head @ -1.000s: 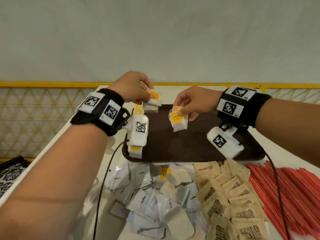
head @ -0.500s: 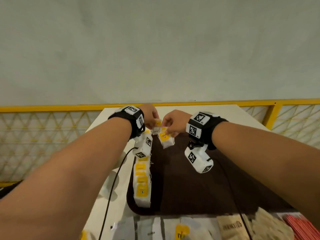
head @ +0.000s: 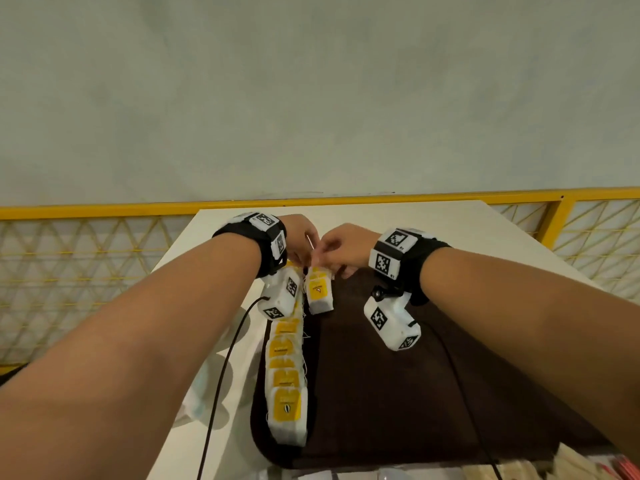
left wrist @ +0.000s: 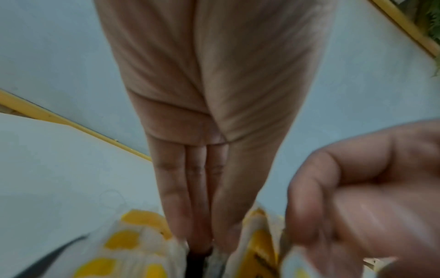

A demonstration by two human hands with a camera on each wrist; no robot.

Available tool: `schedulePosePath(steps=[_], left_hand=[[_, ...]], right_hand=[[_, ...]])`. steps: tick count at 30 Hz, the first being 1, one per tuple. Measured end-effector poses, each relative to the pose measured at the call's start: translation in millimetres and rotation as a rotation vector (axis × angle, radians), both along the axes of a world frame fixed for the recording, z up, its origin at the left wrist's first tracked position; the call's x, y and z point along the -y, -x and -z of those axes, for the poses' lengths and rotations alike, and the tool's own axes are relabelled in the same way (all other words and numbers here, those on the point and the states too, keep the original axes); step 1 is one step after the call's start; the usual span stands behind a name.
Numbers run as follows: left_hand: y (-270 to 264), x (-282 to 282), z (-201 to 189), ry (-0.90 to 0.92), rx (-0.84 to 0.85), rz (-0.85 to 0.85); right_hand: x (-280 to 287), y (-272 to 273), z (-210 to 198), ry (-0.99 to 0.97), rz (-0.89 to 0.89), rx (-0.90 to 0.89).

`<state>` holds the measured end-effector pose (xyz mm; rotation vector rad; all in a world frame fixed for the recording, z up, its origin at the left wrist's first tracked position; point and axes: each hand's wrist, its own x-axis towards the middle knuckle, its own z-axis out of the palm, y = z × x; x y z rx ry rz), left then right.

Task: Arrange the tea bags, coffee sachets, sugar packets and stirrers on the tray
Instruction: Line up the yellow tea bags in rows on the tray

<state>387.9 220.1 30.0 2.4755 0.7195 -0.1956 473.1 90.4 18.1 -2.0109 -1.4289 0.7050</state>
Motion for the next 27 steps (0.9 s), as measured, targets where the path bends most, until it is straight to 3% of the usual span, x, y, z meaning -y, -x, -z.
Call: schedulePosePath(steps=[4,15,18,22,27], left_hand=[[0,-3,-4,-0.044,0.000,0.022],[-6,-13,-2,-0.109,-0.029,0.018],[-7,-18,1,-0.162,-0.005,-0.025],[-9,-18,9,-0.194,-0.001,-0.066],[-4,-17,3,-0.242,-0.018,-0.134]], right_hand=[[-2,-24,2,-0.093,0.269,-0.133],[-13,-13,15,0.109,0.207,-0.095],[-21,-14,18,0.105,0.262,-0.105],[-27,-12,22,0.050,0.406,-0.252],[-18,-9,20,0.036,0.316,-0.255]])
